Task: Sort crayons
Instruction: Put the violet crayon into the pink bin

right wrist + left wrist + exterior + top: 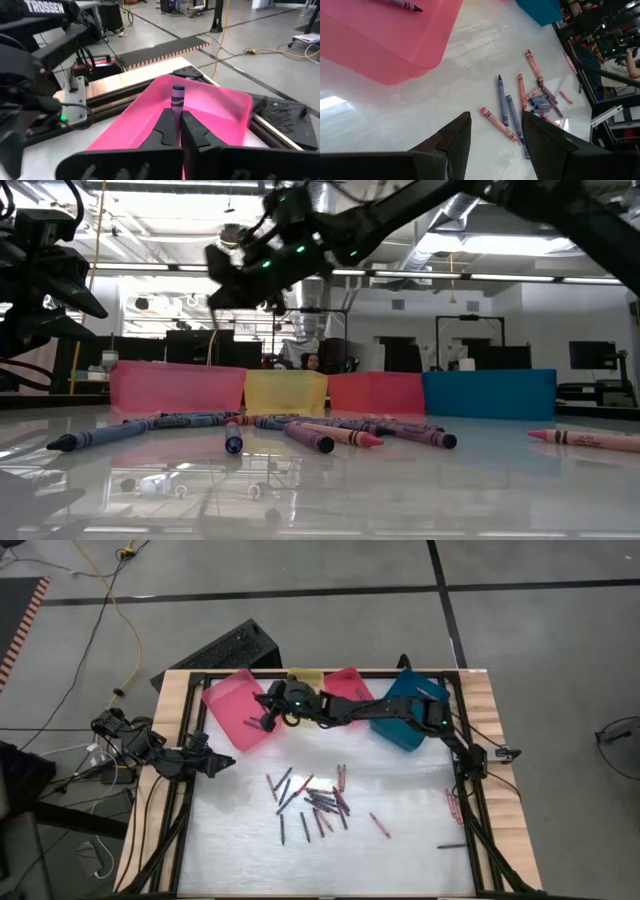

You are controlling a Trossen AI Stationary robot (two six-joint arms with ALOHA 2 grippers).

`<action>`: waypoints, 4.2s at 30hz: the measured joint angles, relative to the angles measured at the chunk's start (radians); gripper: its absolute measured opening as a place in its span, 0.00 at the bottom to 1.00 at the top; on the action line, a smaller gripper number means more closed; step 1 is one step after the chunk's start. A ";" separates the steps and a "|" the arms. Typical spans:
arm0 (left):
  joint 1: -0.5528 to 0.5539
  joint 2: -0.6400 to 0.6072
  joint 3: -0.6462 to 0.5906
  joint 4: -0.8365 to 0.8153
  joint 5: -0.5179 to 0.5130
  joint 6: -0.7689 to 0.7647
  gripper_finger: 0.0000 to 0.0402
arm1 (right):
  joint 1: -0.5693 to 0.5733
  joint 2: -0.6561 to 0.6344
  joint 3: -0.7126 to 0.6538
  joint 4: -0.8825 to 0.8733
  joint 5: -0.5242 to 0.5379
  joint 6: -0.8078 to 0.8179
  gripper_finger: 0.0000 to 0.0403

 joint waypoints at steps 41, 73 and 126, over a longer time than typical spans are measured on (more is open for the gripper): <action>0.000 0.000 0.000 0.000 -0.020 -0.043 0.41 | 0.227 -0.268 0.213 -1.743 0.151 0.610 0.23; 0.000 0.001 0.000 0.000 -0.030 -0.129 0.41 | 0.798 -0.532 -0.810 -1.744 -0.390 1.731 0.00; 0.000 0.001 0.001 0.000 -0.133 -0.182 0.41 | 0.940 -0.524 -1.032 -1.437 -0.477 2.031 0.00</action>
